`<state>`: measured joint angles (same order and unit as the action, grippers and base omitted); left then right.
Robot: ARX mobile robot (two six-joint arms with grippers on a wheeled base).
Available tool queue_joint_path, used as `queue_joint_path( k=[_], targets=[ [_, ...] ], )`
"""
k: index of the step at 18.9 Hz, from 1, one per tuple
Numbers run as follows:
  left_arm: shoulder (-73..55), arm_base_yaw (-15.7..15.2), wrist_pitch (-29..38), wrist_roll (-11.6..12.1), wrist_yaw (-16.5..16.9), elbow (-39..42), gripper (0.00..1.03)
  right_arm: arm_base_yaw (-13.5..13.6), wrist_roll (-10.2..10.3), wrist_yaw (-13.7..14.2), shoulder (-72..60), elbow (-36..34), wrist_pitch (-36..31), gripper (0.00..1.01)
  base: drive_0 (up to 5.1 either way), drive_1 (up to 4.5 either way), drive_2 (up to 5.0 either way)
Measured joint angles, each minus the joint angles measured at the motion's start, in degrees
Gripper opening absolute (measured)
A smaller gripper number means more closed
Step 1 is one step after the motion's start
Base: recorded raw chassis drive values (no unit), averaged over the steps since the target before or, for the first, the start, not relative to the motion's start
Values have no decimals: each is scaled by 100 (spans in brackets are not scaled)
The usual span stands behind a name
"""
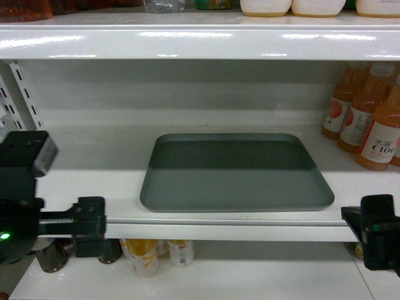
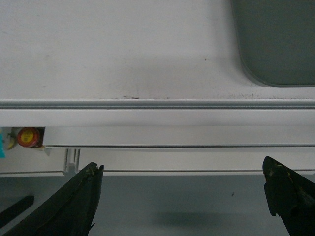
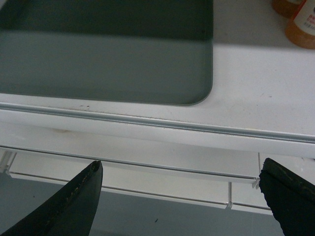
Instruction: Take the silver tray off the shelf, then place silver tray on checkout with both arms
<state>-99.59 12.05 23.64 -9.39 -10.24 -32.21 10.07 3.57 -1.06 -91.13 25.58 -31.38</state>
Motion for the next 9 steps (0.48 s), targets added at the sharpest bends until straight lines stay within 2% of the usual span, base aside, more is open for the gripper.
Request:
queue_joint_path(
  k=[6,8,9],
  targets=[
    [-1515,101,-402,-225,48,-1751,98,-164,442,52,-1895,1814,334,98,0,0,0],
    [-1886,109,-564,-264,50,-2277,98,-190,463,175,-2369,2400,501,98,0,0,0],
    [-2430,140,-863,-264,83,-2990,98,-190,461,363,-3110,3309,780,98,0,0,0]
  ],
)
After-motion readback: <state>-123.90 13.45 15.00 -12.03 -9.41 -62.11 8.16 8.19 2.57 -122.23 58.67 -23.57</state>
